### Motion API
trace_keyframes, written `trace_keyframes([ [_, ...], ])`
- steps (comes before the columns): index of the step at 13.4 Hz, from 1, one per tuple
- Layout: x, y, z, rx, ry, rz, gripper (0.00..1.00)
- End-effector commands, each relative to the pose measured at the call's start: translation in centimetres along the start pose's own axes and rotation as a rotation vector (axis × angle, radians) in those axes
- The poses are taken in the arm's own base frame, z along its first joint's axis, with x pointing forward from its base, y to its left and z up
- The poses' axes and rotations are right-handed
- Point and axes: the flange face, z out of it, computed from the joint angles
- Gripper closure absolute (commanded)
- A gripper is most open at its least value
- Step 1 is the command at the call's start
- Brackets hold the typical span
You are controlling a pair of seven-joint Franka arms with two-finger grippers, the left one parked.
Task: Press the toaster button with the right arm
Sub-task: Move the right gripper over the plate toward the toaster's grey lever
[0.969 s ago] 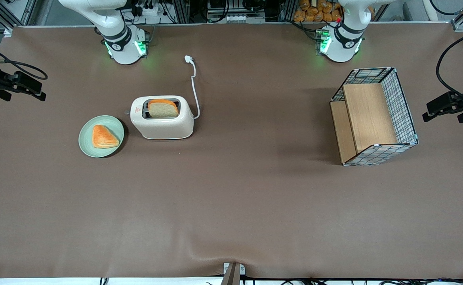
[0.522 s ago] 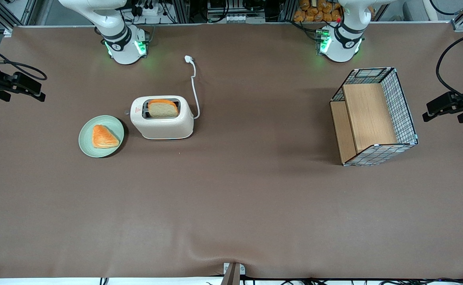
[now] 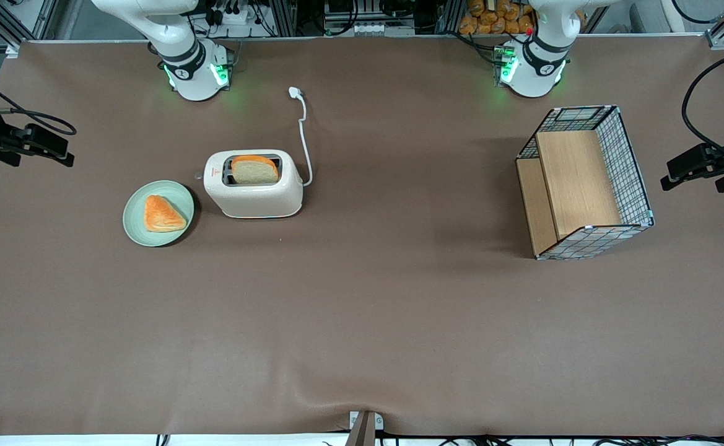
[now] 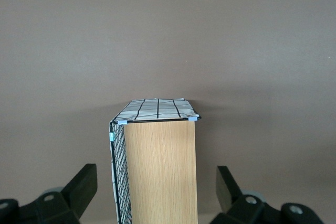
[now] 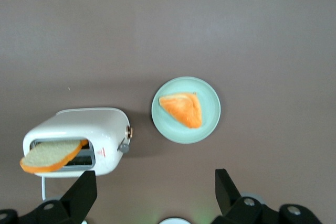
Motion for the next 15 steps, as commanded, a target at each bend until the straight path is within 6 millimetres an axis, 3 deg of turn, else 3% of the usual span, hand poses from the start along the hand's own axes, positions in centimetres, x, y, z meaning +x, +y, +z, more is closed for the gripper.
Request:
trace_keyframes([
  [1,0.0,0.1,1.0,0.041,-0.077,0.016,0.0],
  [6,-0.4,2.6,5.6,0.238,-0.204,0.141,0.0],
  [15,-1.1,1.8,12.2,0.293,-0.322,0.158,0.0],
])
